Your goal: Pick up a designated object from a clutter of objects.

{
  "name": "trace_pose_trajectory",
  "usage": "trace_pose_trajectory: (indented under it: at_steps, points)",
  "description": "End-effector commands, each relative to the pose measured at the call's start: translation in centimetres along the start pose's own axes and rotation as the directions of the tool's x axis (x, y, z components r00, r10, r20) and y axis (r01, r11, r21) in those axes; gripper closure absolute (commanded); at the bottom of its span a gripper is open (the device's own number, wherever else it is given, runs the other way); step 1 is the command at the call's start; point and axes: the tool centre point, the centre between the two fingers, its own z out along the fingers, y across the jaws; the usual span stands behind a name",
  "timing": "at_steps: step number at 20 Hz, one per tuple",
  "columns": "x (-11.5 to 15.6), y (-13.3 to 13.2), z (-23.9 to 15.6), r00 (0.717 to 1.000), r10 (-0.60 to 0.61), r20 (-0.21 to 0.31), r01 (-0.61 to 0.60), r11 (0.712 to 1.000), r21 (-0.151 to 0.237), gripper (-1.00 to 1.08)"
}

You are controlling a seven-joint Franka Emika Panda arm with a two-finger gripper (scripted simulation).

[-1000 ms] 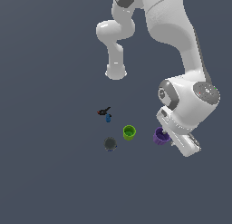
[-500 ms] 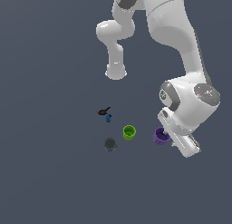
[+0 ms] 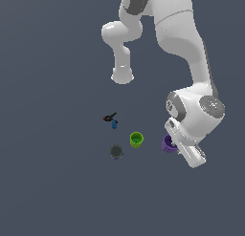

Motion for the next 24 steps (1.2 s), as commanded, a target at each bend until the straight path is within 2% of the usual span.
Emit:
trace_pose_trajectory:
  at_steps: [1,14,24]
  points:
    - [0.0,0.0,0.1,1.000,0.000,0.000,0.000,1.000,0.002,1.08]
    - [0.2,0.1,-0.3,1.000,0.001,0.000,-0.001,1.000,0.002,1.08]
    - [2.6,2.2,-3.6,1.000,0.001,0.002,-0.001,1.000,0.002,1.08]
